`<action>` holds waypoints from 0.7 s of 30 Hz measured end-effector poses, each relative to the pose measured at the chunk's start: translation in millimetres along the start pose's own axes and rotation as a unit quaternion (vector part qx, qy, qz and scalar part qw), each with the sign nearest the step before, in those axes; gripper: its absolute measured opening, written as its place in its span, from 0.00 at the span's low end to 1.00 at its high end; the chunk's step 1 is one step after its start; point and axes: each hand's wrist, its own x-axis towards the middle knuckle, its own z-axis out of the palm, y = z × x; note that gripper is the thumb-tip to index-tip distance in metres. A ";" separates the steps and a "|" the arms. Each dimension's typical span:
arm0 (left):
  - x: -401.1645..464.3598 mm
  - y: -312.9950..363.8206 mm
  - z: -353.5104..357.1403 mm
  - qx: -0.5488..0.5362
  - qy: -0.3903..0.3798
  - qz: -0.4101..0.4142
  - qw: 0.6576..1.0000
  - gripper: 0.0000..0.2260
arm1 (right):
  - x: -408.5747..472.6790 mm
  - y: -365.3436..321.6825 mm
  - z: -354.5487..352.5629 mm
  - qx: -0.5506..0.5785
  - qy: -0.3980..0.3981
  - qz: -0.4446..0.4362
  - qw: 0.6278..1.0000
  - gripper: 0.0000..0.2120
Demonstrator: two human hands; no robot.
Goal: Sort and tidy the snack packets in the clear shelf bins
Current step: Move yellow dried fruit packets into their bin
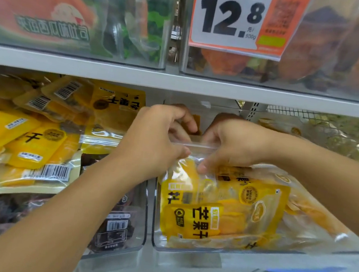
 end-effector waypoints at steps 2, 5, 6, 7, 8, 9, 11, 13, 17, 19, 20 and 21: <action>-0.4 1.8 0.3 0.035 0.011 0.008 0.999 0.24 | -1.8 6.1 -6.4 -0.041 0.049 0.025 0.998 0.15; -1.3 4.1 -1.6 0.107 -0.037 -0.036 0.993 0.51 | -8.0 30.6 -15.7 -0.025 0.170 0.047 0.984 0.09; -1.8 6.1 -2.1 0.119 -0.056 -0.050 0.990 0.56 | -10.4 38.6 -16.8 -0.036 0.179 0.079 0.980 0.07; -2.3 7.2 -1.6 0.131 -0.072 -0.049 0.988 0.56 | -11.9 45.3 -15.7 -0.070 0.165 0.124 0.976 0.10; -2.8 7.7 -0.7 0.148 -0.083 -0.043 0.985 0.52 | -12.1 50.5 -13.1 -0.103 0.161 0.147 0.971 0.12; -3.6 8.3 -0.4 0.167 -0.088 -0.036 0.981 0.47 | -9.8 54.0 -9.6 -0.123 0.193 0.137 0.964 0.14; -4.4 8.0 -0.9 0.198 -0.086 -0.033 0.976 0.38 | -6.8 49.8 -4.6 -0.101 0.296 0.094 0.945 0.17; -4.1 9.2 -2.2 0.238 -0.098 -0.037 0.966 0.27 | -2.7 44.7 -2.2 -0.082 0.346 0.076 0.932 0.17; -3.0 11.6 -2.1 0.373 -0.163 -0.026 0.913 0.25 | -6.8 49.7 -2.3 -0.052 0.350 0.064 0.933 0.06; -1.5 8.8 -0.7 0.391 -0.156 -0.017 0.907 0.31 | -11.6 50.5 -0.9 -0.105 0.302 0.077 0.944 0.10; -0.7 6.9 -0.4 0.386 -0.154 -0.020 0.909 0.34 | -15.3 47.6 0.1 -0.131 0.293 0.065 0.945 0.10; 0.1 5.3 -0.2 0.375 -0.158 -0.028 0.913 0.37 | -19.3 42.7 0.7 -0.139 0.294 0.038 0.945 0.08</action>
